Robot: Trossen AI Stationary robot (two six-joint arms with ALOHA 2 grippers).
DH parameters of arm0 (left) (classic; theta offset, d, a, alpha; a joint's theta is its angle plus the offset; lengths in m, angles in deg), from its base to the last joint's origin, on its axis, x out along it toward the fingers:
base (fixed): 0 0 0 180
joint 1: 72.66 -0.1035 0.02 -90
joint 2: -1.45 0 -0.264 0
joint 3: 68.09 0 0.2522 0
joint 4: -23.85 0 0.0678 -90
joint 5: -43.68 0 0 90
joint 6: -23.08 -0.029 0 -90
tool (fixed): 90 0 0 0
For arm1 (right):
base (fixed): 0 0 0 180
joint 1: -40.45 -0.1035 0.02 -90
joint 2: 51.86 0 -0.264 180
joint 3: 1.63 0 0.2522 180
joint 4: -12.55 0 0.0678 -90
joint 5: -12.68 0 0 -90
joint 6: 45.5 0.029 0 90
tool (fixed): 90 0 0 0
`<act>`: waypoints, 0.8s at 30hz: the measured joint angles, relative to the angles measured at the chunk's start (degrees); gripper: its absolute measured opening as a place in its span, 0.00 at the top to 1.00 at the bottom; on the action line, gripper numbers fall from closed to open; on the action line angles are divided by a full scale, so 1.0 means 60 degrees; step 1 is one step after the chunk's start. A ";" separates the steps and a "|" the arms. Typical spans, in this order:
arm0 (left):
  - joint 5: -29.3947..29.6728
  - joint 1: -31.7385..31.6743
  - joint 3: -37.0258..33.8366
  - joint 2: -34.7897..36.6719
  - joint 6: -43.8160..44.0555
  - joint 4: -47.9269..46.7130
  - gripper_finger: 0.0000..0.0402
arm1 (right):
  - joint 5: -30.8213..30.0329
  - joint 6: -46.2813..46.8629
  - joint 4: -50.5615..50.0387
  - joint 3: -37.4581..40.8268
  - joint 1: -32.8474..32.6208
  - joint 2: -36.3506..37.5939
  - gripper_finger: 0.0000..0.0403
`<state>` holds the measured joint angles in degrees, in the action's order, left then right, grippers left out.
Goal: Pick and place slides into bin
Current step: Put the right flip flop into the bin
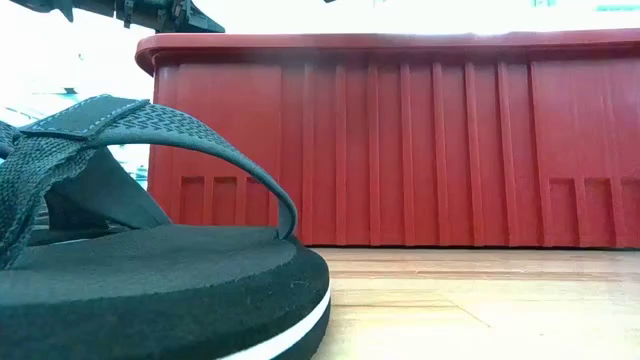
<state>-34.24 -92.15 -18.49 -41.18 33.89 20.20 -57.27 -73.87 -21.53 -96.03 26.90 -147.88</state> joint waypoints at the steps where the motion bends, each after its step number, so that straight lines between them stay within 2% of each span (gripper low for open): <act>1: 0.0000 0.0000 0.0000 0.0000 0.0000 0.0000 0.99 | 0.0333 -0.0109 -0.0056 0.0000 -0.0001 -0.0085 0.56; 3: 0.0003 0.0000 0.0000 0.0000 -0.0002 0.0002 1.00 | 0.0636 -0.0448 -0.0246 0.0017 -0.0007 -0.0232 0.56; 6: 0.0004 0.0000 0.0000 0.0000 -0.0002 0.0005 0.98 | 0.0516 -0.0937 0.0007 0.0134 -0.0030 -0.0521 0.56; 9: 0.0004 0.0000 0.0000 0.0000 0.0000 0.0000 0.96 | 0.0142 -0.0950 0.0734 0.0157 -0.0076 -0.0966 0.56; 14: 0.0005 0.0000 0.0000 -0.0010 0.0099 -0.0007 0.96 | 0.0229 -0.0879 0.2069 0.0161 -0.0151 -0.1679 0.56; 19: 0.0007 0.0000 0.0000 -0.0015 0.0167 -0.0036 0.99 | 0.1191 -0.0261 0.2697 0.0164 -0.0216 -0.2308 0.56; 24: 0.0080 0.0000 0.0000 -0.0018 0.0043 -0.0377 0.97 | 0.1407 -0.0385 0.2752 0.0168 -0.0283 -0.2947 0.56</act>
<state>-33.76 -92.15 -18.49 -41.29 34.15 17.94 -48.83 -76.18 -5.02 -95.03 25.20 -165.56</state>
